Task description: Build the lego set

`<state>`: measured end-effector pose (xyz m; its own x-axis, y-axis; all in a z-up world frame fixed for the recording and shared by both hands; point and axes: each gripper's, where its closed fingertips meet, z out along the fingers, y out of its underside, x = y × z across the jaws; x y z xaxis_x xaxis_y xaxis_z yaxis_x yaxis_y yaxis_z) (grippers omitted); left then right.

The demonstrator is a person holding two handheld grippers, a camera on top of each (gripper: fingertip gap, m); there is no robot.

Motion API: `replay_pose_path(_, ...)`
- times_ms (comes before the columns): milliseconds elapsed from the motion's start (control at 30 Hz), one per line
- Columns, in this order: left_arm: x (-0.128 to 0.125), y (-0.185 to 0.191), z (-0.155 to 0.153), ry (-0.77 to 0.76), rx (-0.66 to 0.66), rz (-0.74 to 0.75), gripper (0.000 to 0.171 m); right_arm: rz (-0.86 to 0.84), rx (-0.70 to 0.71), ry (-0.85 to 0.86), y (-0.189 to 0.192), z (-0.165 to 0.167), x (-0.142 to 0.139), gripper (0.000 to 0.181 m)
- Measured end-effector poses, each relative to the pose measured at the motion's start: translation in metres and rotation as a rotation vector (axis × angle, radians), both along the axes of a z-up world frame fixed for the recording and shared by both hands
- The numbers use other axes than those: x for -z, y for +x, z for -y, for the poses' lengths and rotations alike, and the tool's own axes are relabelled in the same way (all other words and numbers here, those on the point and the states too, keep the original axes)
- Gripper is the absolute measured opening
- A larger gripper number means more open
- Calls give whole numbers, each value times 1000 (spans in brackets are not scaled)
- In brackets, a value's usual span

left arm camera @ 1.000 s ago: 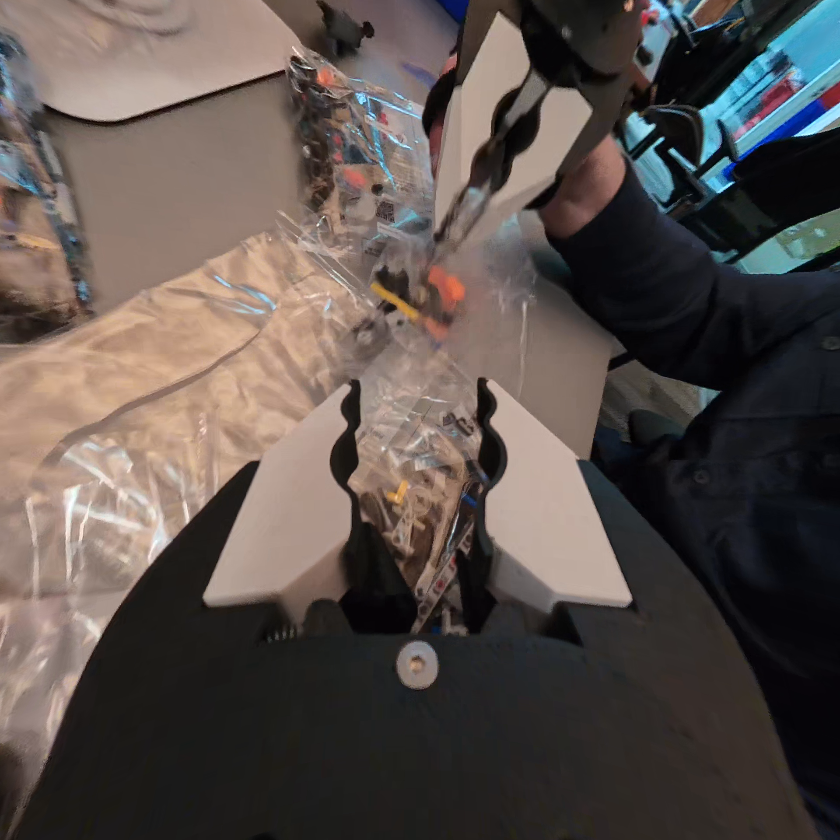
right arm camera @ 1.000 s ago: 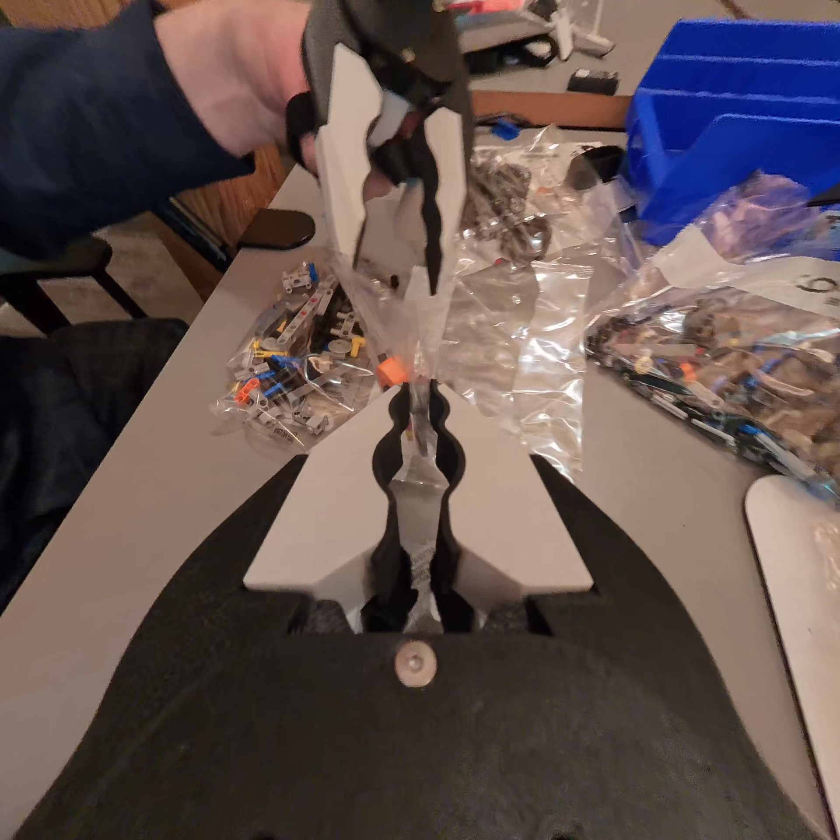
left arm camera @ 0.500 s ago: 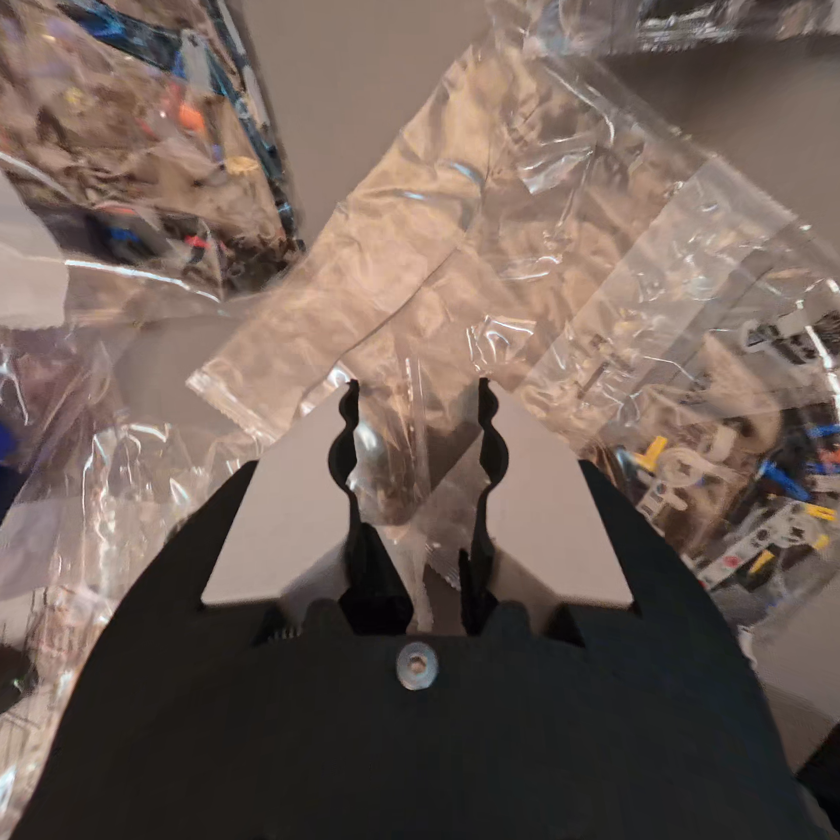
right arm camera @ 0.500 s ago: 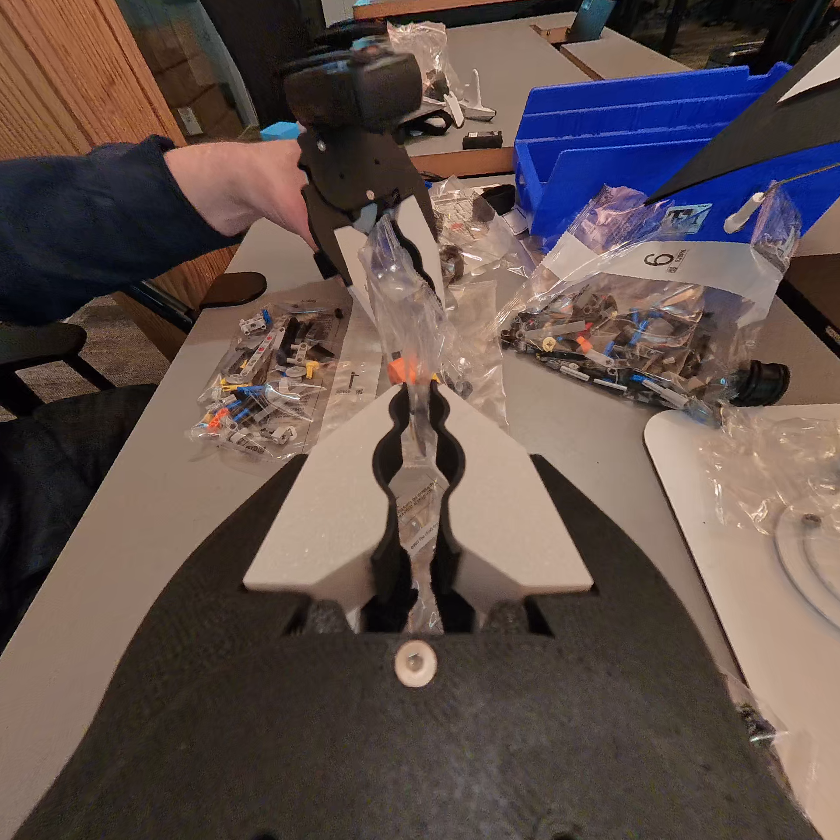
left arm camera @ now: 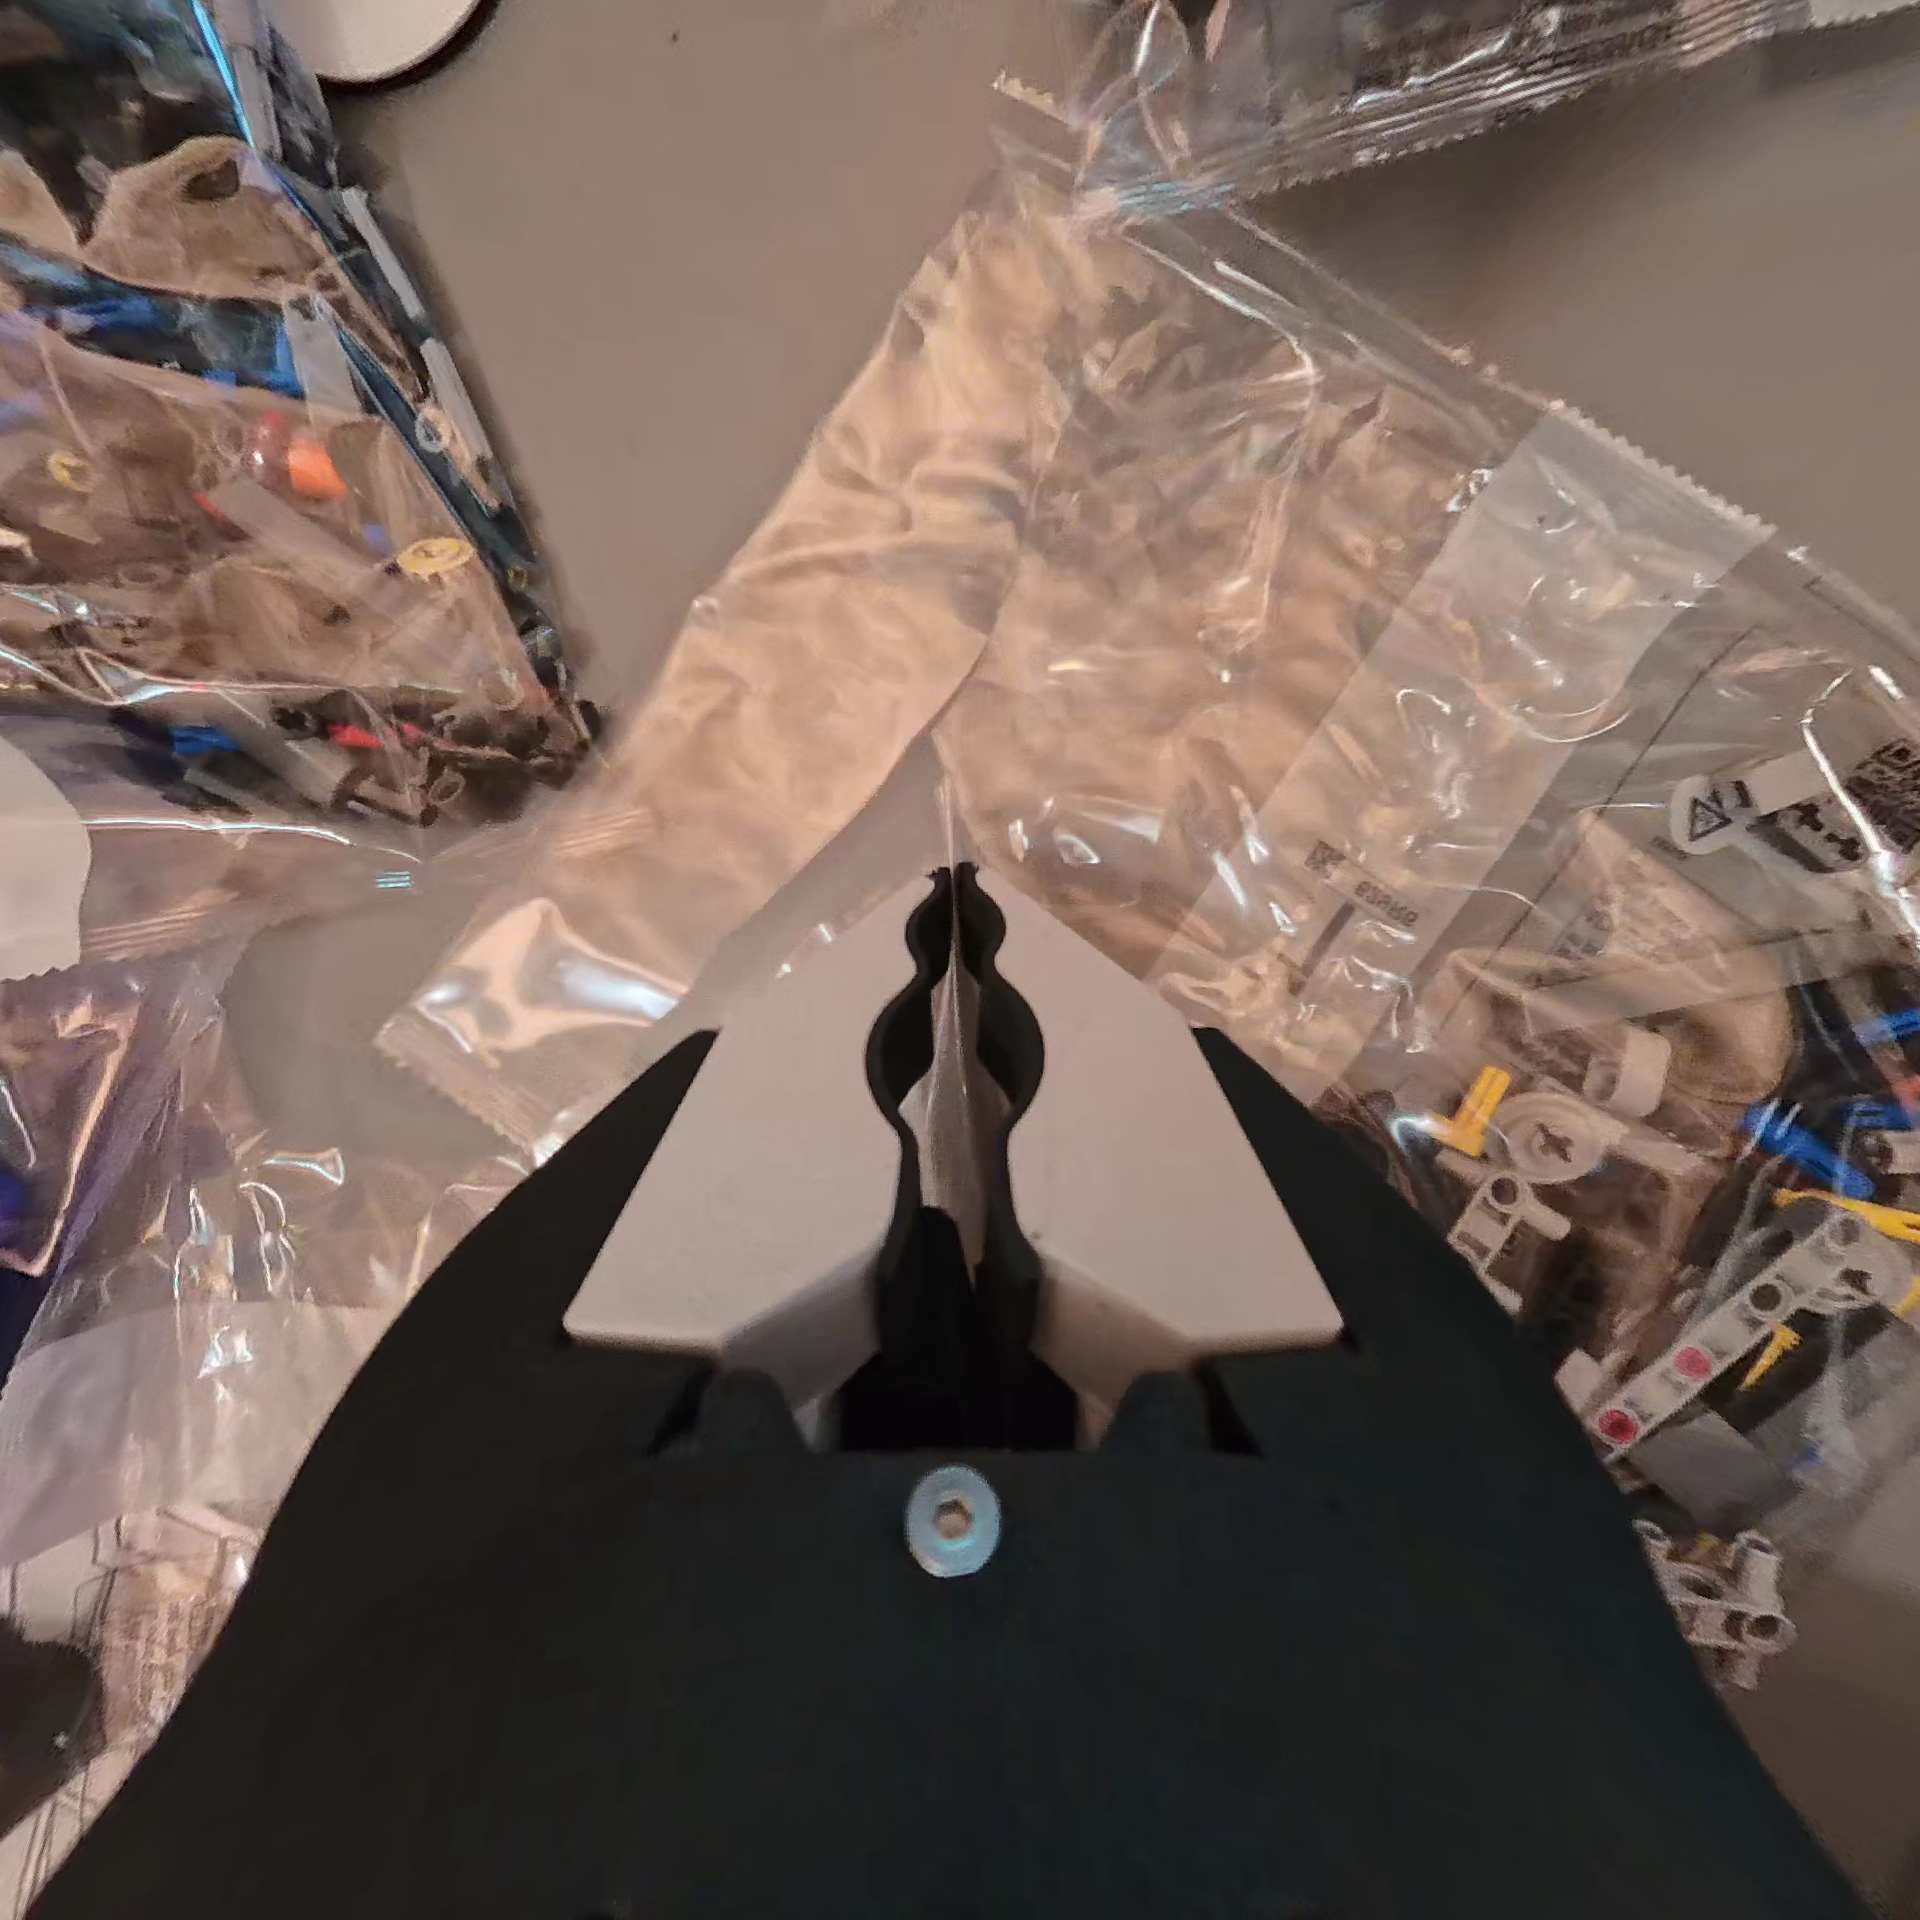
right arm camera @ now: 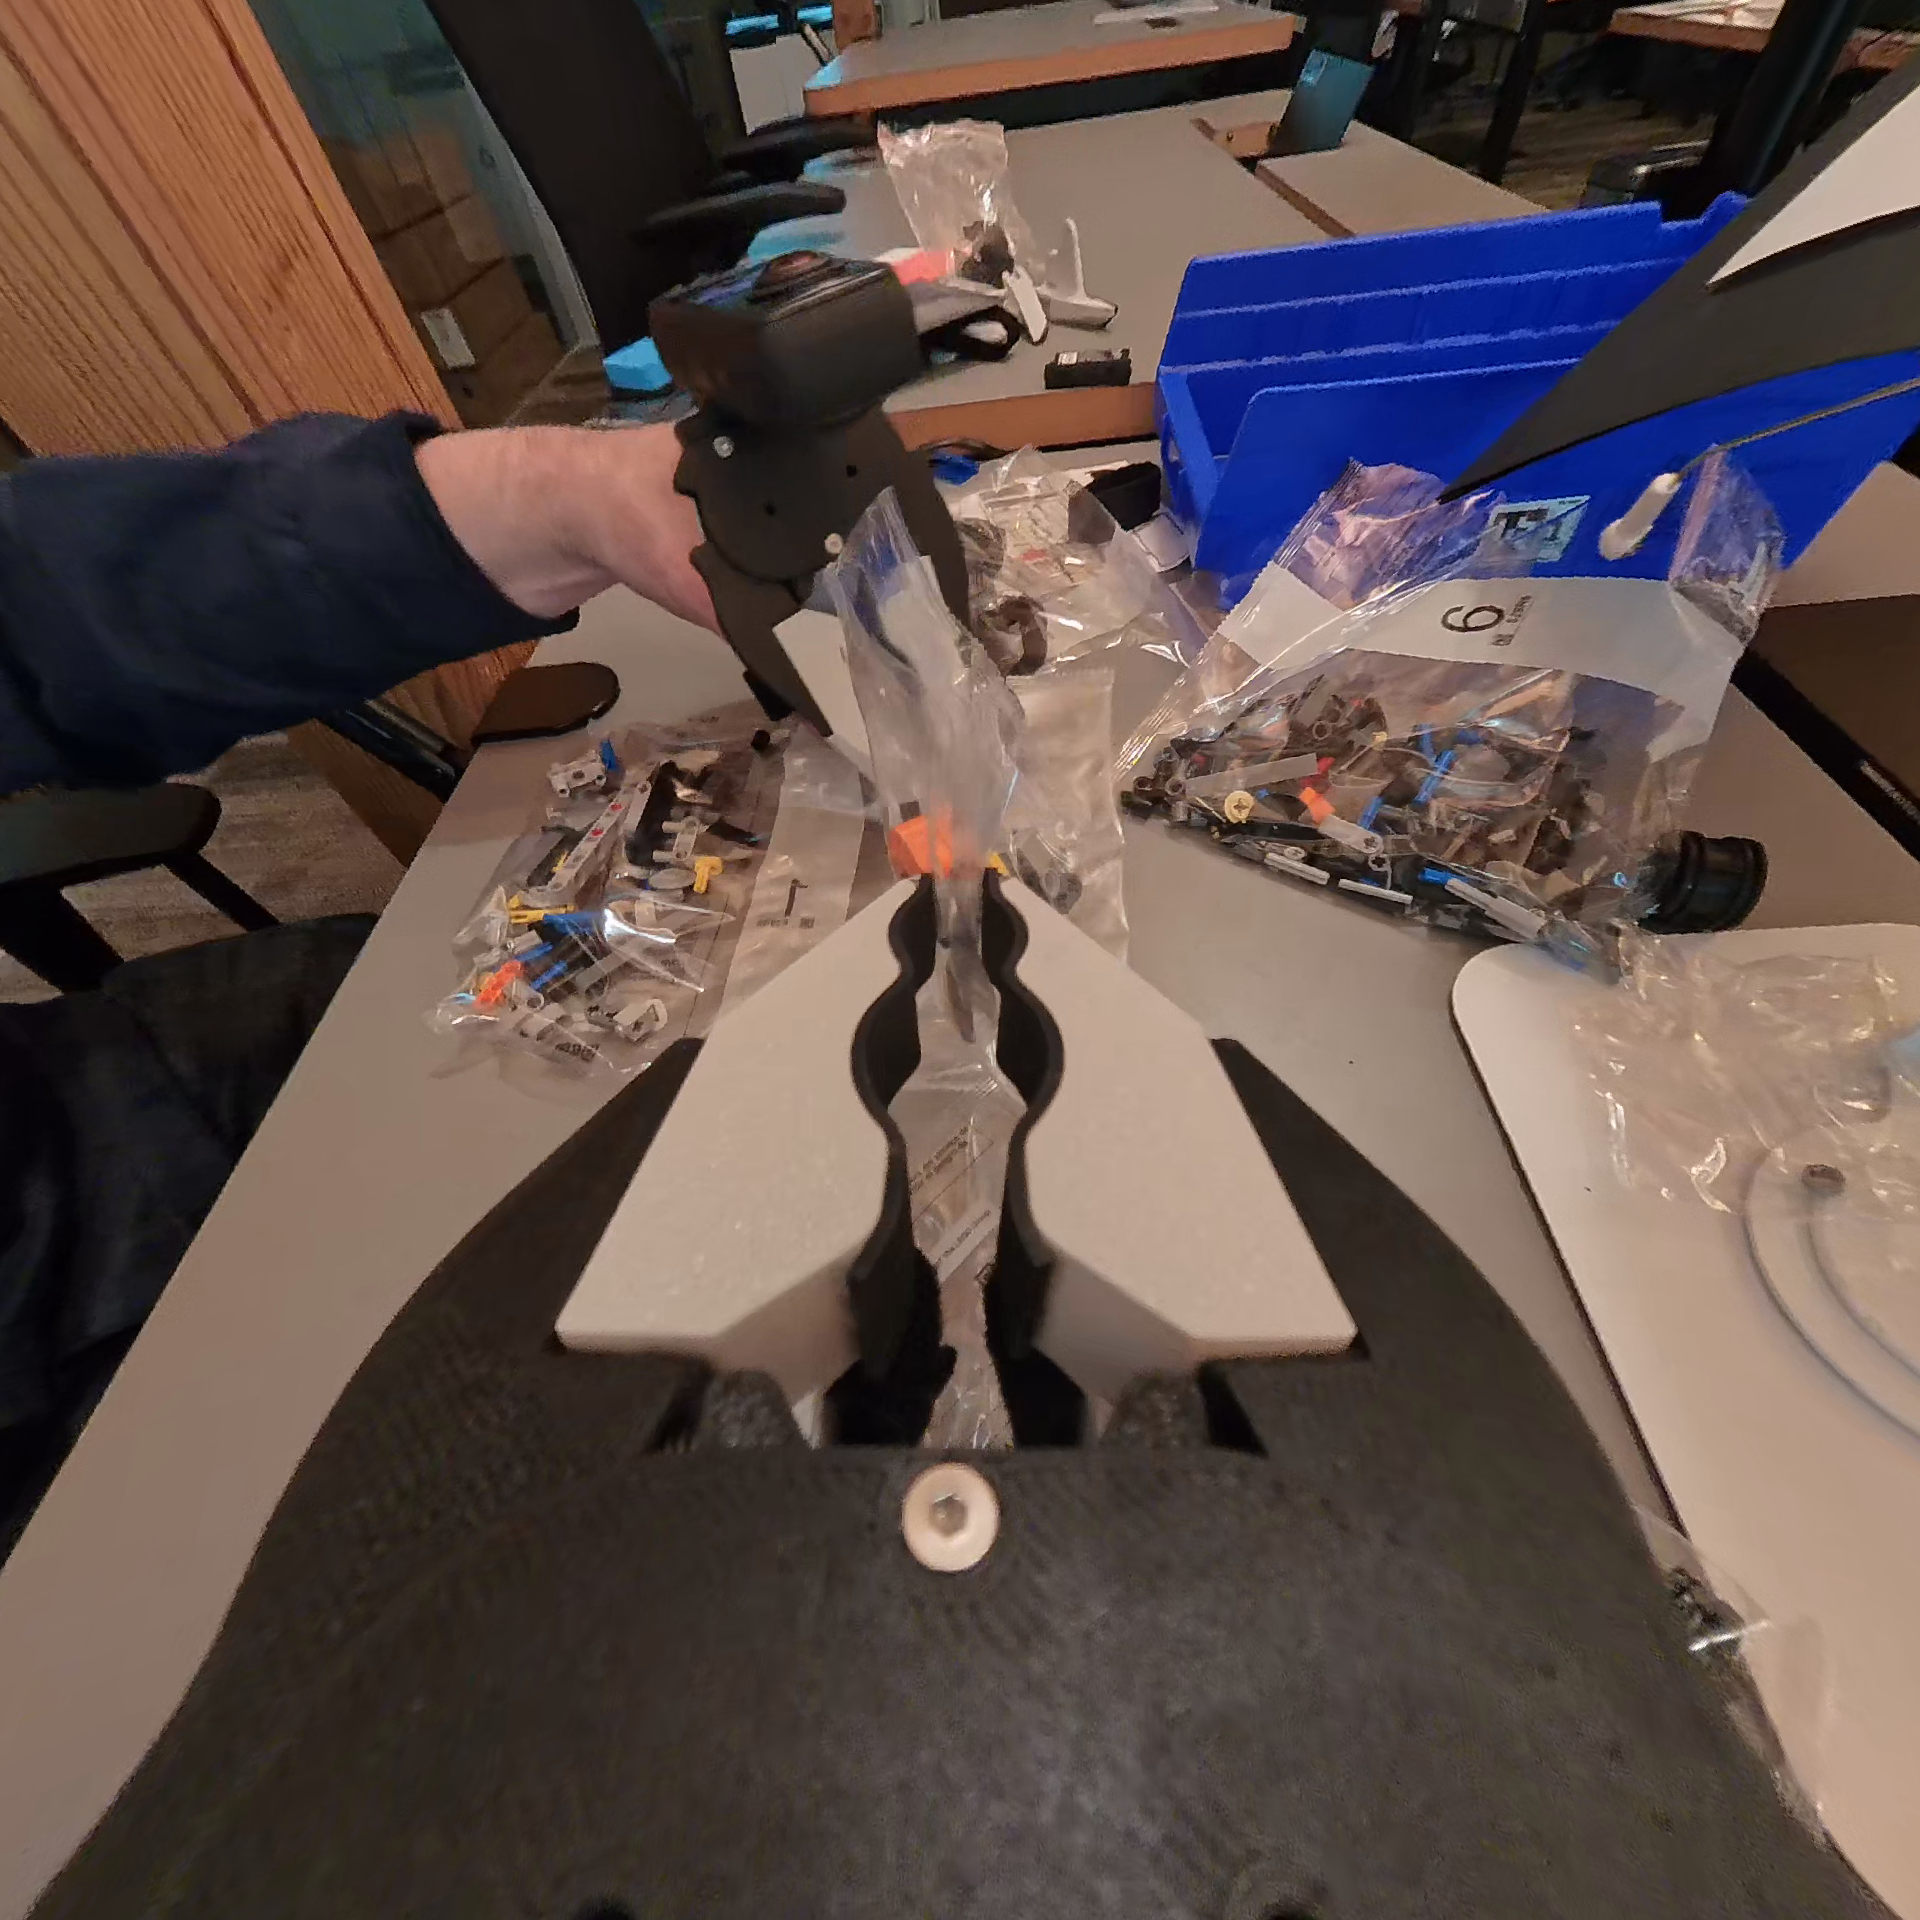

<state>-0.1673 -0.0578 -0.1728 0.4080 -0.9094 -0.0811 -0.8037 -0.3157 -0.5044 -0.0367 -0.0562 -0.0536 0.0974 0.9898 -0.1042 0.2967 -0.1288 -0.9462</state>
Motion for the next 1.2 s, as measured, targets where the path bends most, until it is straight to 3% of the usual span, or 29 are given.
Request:
replay_pose_path(667,-101,7,16,256,35,249,1,-118,-3,-63,3,1,-23,5)
replay_pose_path(867,-111,24,23,324,93,237,0,-137,-19,-57,-3,8,-31,5)
replay_pose_path(1200,-103,46,23,353,124,245,1,-110,-4,-35,-8,10,-31,5)
